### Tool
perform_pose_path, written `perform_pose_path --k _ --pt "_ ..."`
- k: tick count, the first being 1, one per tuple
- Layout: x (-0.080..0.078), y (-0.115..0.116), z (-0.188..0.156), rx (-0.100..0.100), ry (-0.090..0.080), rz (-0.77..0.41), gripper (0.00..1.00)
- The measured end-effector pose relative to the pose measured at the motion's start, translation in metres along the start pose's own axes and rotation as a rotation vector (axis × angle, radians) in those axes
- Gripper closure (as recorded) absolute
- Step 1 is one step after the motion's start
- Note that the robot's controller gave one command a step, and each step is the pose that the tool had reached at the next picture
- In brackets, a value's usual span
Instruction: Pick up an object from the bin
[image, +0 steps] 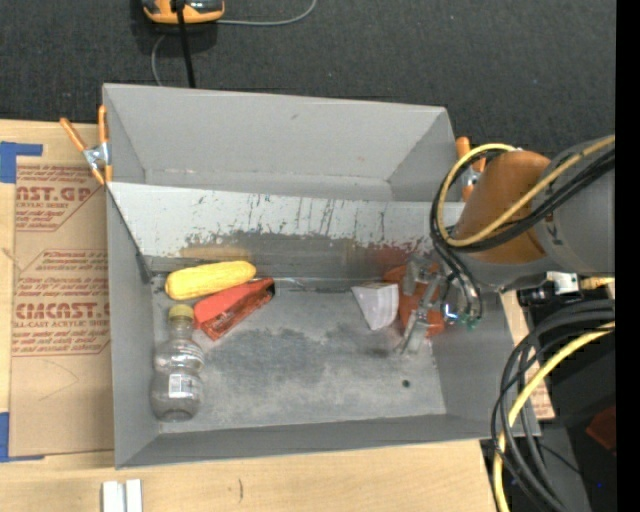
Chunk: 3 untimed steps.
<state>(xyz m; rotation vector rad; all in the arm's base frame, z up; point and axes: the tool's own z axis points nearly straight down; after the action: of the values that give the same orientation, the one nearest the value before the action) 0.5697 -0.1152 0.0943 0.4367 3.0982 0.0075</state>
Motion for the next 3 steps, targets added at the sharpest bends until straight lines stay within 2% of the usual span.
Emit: perform_pose_path --k 1,2,3 --pt "-0.004 0.005 -0.002 -0.005 -0.020 -0.023 0.00" --pt "-0.004 0.021 0.004 -0.007 -0.022 0.127 0.00" --pt "0.011 0.027 0.024 -0.009 -0.021 0.142 1.00"
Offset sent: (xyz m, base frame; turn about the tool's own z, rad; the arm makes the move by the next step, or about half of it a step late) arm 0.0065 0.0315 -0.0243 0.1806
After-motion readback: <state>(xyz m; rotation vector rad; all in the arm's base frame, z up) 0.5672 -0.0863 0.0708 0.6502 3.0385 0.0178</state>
